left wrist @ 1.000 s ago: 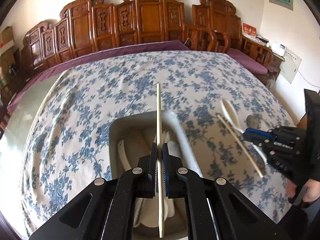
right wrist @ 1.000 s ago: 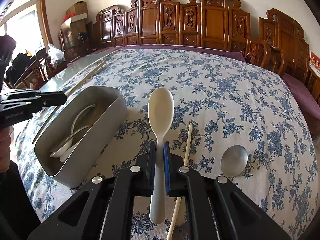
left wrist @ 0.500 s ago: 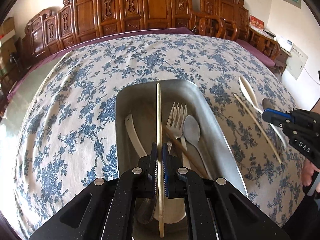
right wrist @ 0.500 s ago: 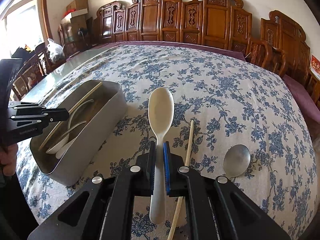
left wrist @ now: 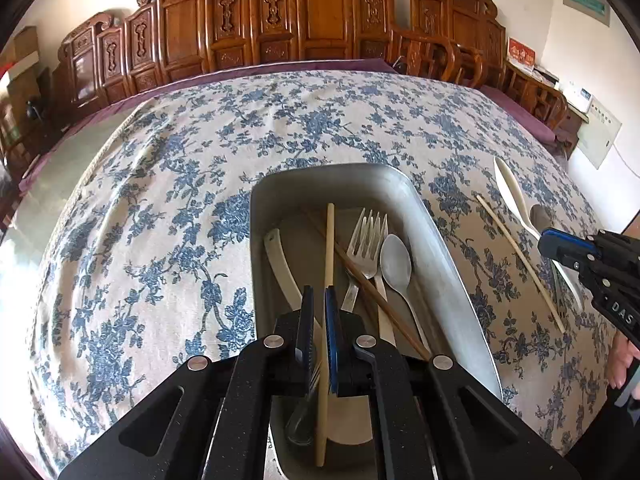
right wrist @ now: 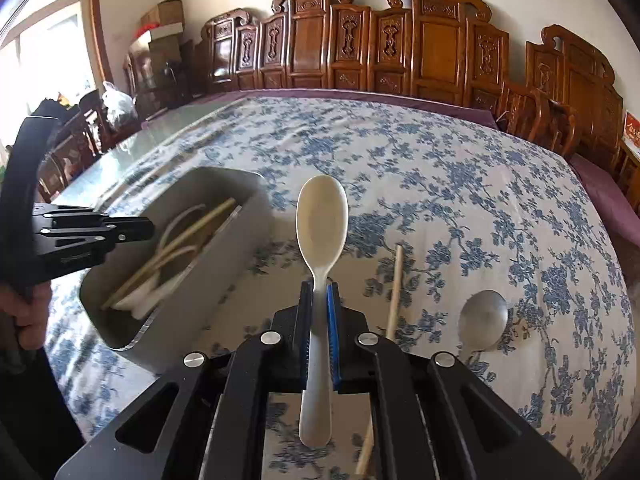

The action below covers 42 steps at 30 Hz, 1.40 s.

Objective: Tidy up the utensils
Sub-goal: 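Carry the white plastic spoon into the tray and open the right tool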

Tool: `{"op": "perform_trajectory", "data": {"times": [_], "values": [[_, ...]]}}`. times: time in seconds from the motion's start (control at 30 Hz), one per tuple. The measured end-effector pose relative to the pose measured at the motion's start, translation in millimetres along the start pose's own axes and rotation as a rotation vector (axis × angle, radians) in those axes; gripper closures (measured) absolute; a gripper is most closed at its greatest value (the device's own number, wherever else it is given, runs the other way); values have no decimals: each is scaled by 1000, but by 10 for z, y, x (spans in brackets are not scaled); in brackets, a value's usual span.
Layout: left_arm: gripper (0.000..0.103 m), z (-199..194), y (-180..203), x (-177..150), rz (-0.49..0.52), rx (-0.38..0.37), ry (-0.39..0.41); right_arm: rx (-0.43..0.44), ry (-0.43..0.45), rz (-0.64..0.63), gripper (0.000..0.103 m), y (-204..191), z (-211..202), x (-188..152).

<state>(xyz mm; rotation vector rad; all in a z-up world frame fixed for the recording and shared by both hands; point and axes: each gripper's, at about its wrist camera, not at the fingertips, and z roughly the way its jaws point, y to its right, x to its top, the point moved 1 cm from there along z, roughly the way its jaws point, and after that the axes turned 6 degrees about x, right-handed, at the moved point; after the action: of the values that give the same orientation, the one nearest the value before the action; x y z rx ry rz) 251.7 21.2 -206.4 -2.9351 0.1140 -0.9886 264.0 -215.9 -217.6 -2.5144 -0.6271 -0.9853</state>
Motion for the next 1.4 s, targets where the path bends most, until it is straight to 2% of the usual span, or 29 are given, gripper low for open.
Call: {"op": "perform_trajectory", "data": {"times": [0.27, 0.47, 0.9, 1.2, 1.4], "values": [[98, -209, -104, 77, -14, 13, 66, 63, 42, 3, 94, -300, -134, 98], [98, -309, -205, 128, -26, 30, 102, 105, 38, 0, 94, -552, -56, 175], [98, -391, -501, 175, -78, 57, 135, 168, -11, 3, 94, -1029, 401, 406], [98, -395, -632, 180, -97, 71, 139, 179, -61, 65, 94, -1107, 799, 459], [98, -394, -681, 177, -106, 75, 138, 171, -83, 64, 94, -1152, 925, 455]]}}
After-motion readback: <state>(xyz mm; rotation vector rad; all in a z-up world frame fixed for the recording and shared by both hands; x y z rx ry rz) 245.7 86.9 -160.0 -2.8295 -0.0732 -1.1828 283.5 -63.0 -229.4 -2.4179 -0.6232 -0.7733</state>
